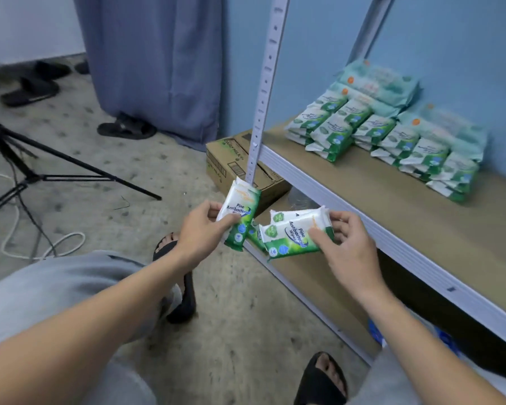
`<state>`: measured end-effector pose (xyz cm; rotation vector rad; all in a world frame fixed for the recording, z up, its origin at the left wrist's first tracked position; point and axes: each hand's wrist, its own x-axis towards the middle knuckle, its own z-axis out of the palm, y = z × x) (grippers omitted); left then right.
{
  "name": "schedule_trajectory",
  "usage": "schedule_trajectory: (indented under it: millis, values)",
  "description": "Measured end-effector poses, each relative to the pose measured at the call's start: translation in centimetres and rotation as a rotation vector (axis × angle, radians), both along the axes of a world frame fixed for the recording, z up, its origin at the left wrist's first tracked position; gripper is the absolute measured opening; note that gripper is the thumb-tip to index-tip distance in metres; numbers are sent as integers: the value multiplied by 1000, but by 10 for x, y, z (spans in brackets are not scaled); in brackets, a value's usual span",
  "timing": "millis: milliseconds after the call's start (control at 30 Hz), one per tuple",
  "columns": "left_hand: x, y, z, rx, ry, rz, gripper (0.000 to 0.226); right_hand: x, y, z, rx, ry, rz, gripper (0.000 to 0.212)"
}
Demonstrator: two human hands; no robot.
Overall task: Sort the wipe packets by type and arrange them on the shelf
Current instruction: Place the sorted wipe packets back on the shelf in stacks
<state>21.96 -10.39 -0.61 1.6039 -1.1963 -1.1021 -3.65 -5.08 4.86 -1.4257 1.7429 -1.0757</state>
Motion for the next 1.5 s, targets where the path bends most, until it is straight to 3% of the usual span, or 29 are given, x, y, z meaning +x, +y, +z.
schedule_trajectory:
  millis: [233, 533, 833, 1067, 1167, 1267, 1333, 1500]
  values:
    - [-35, -23, 83, -163, 88, -141, 38, -42, -21, 48, -102, -61, -188, 42]
    - [-134, -53, 121, -145, 113, -247, 31, -108, -51, 75, -18, -109, -334, 18]
    - [-172, -70, 108, -114, -102, -297, 34, -146, -63, 66, 26, -76, -406, 15]
    - [-168, -69, 114, -210, -340, -361, 31, -145, -55, 59, 33, 5, -459, 48]
    - [-155, -73, 121, -160, -232, -450, 31, -137, -49, 60, 50, 59, -485, 59]
    - [-143, -81, 123, -63, -128, -653, 60, -130, -47, 59, 69, 71, -475, 62]
    - [-139, -83, 121, -65, -121, -739, 68, -128, -48, 61, 61, 63, -475, 59]
    - [-148, -81, 115, -156, -141, -693, 56, -127, -52, 57, 43, 83, -431, 43]
